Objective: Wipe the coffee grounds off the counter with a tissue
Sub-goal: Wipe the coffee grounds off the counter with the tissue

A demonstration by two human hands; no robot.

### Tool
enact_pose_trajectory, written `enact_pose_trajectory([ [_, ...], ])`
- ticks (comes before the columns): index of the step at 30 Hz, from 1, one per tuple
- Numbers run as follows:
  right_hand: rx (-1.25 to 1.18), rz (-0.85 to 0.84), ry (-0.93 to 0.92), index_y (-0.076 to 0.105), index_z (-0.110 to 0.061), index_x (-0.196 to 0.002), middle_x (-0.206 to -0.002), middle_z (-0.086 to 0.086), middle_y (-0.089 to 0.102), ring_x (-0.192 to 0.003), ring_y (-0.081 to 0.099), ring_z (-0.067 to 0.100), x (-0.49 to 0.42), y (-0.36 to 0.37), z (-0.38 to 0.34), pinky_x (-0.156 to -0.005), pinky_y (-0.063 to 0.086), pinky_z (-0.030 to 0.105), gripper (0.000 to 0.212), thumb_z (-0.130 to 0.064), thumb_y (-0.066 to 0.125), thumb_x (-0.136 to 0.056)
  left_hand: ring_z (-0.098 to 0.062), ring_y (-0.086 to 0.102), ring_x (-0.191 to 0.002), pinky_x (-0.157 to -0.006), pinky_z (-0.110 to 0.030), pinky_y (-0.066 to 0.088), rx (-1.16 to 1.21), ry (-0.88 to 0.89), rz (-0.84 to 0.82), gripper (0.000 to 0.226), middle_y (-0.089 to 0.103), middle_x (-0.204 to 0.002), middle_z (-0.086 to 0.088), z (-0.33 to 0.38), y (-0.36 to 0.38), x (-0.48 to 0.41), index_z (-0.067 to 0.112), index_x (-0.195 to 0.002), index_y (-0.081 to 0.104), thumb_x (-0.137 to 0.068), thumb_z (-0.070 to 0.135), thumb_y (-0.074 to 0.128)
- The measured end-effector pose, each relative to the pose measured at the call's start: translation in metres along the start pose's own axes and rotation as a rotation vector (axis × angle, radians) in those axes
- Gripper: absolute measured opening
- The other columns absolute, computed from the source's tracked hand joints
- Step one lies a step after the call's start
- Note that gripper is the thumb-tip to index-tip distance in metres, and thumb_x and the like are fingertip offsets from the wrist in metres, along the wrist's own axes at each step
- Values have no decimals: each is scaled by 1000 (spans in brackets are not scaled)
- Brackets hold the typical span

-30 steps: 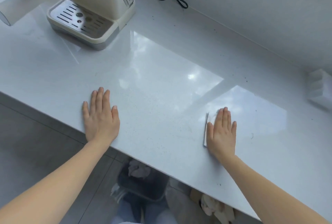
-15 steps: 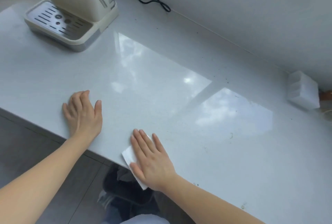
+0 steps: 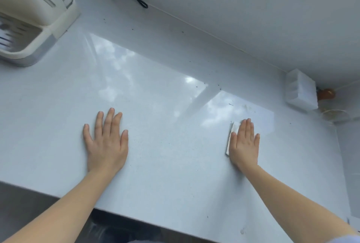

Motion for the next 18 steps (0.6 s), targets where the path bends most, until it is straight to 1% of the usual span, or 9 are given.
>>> enact_pose_trajectory([
  [3,-10,15,49,0,-6,-150,-161,8,-2,-148,-4,19,-30,0,-6,-120,-1,45,60,-32,17,-98,-27,29,-142,-111,-56,17,3,-8,-2,56,34,-153,-4,0,-2,0,15,-140,35,-91,37,21],
  [5,-25,19,56,-1,-5,-150,-161,10,-2,-148,-4,21,-28,3,-9,-120,0,46,60,-32,17,-98,-26,27,-143,-112,-56,16,-1,-8,-10,57,33,-153,-3,0,-2,-1,15,-141,34,-91,38,19],
  [7,-34,32,15,0,-6,-150,-161,10,-2,-148,-3,21,-9,7,-14,-120,0,45,60,-31,19,-99,-25,25,-144,-112,-55,14,3,-8,-11,58,31,-154,-3,0,-2,0,15,-142,33,-91,39,18],
  [9,-28,23,-58,0,-7,-150,-161,9,-3,-148,-4,20,24,11,-25,-120,-2,42,61,-33,17,-98,-24,22,-145,-113,-55,11,19,-6,-8,55,28,-155,-2,0,0,1,16,-143,31,-93,37,22],
  [12,-26,-25,-163,-4,-10,-150,-160,6,-9,-147,-10,16,94,22,-41,-119,-7,36,64,-38,11,-95,-24,17,-146,-114,-56,9,42,11,4,50,24,-157,-2,-2,3,0,16,-144,28,-96,31,34],
  [15,-17,-66,-247,-11,-13,-150,-160,3,-16,-146,-15,14,171,35,-48,-118,-12,33,62,-39,9,-98,-24,11,-147,-115,-54,5,44,16,-9,54,18,-159,-2,-4,4,5,16,-146,23,-96,31,34],
  [16,-5,-70,-260,-10,-13,-150,-160,3,-15,-147,-14,15,194,40,-48,-118,-11,33,61,-39,11,-98,-25,12,-146,-114,-53,5,47,26,-9,55,19,-159,-3,-3,3,7,15,-146,24,-96,31,36],
  [18,15,-73,-264,-5,-11,-150,-161,3,-10,-147,-9,17,228,47,-46,-117,-7,34,60,-38,14,-100,-29,24,-141,-111,-52,13,79,84,2,51,28,-155,-4,-6,-5,5,15,-143,33,-94,28,43],
])
Point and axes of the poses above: each hand's wrist, its own x-axis away from the middle knuckle, its own y-axis out of the palm, z = x × y, the point moved 3 cm from there along -x, towards the middle knuckle
